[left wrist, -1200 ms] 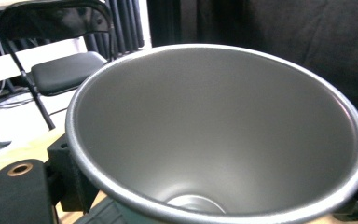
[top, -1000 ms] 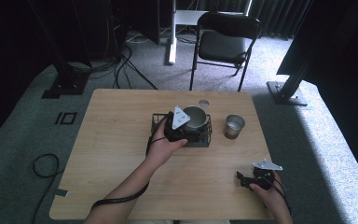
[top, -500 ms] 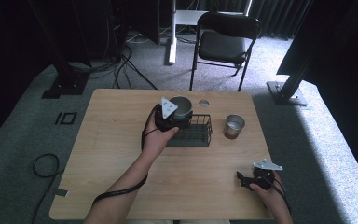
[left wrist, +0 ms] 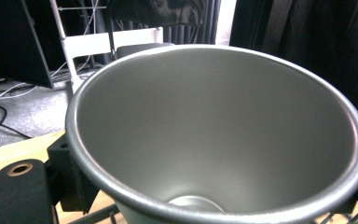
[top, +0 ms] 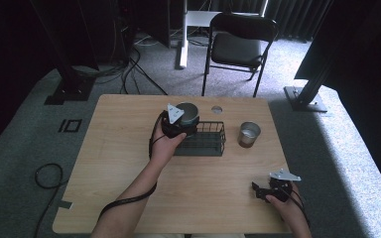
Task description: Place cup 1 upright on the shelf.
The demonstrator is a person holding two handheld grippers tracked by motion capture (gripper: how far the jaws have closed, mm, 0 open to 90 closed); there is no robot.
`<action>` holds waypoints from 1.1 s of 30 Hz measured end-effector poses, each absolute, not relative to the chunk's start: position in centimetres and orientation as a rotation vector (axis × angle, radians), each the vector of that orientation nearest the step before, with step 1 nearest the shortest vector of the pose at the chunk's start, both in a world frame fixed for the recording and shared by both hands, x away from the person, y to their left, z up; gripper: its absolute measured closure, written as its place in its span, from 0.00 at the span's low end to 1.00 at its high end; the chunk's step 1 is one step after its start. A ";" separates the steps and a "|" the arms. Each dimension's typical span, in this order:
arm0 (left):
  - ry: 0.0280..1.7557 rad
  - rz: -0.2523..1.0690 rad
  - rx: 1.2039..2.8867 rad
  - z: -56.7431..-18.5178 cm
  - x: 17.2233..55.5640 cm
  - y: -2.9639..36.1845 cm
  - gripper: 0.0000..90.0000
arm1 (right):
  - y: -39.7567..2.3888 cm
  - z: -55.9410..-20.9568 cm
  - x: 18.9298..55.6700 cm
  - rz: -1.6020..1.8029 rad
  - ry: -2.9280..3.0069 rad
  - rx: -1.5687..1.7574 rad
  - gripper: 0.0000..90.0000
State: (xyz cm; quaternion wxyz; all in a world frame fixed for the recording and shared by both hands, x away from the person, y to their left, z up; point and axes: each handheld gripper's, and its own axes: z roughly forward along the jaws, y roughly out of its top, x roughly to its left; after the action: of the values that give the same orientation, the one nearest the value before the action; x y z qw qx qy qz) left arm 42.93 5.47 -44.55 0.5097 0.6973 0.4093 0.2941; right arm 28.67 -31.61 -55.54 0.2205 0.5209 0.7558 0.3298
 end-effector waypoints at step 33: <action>0.989 0.719 1.723 -48.0 42.4 7.5 0.16 | -31.6 -55.5 28.7 0.912 2.090 1.441 0.16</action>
State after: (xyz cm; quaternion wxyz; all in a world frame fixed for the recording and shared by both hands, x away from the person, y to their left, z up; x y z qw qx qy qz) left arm 42.38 7.49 -48.02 0.4921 0.7098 0.4077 0.2963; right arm 28.67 -31.61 -55.54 0.2204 0.5211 0.7558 0.3297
